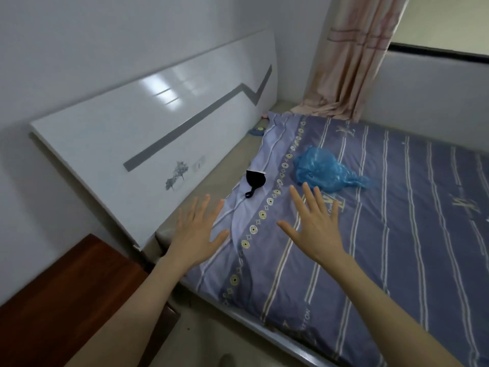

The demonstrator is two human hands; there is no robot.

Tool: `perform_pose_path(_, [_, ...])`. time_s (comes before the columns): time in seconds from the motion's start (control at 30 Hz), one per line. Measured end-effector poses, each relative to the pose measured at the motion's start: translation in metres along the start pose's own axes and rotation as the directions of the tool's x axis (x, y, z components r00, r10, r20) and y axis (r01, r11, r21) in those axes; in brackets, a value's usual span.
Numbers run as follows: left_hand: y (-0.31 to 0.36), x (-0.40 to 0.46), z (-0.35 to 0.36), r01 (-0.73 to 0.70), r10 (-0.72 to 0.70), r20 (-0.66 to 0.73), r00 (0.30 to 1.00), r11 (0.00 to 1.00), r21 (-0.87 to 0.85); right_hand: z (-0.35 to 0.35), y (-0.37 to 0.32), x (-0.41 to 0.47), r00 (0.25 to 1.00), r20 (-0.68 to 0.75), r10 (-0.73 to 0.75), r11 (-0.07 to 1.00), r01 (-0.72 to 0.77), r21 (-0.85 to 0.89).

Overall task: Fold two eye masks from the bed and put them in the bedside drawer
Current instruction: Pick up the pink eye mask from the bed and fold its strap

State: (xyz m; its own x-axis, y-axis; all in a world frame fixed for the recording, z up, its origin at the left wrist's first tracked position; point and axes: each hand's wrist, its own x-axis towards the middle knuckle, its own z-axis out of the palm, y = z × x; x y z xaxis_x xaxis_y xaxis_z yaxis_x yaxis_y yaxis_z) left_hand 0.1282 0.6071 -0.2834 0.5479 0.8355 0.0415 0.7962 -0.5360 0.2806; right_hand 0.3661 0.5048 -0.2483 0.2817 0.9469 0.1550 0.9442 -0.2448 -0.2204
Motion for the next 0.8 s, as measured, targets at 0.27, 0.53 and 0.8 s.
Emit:
perform_pose_path(0.27, [-0.03, 0.135, 0.04, -0.04, 0.051, 0.117, 0.992, 0.995, -0.094, 0.066, 0.038, 0.113, 0.982, 0.153, 0.109, 0.994, -0.106, -0.026])
perform_pose_path(0.53, [-0.052, 0.245, 0.136, -0.026, 0.047, 0.198, 0.979, 0.994, -0.106, 0.187, 0.116, 0.224, 0.908, 0.379, 0.178, 0.984, -0.158, -0.084])
perform_pose_path(0.8, [-0.072, 0.344, 0.247, 0.031, 0.0, 0.25, 0.968, 0.992, -0.12, 0.328, 0.179, 0.286, 0.828, 0.507, 0.24, 0.962, -0.274, -0.009])
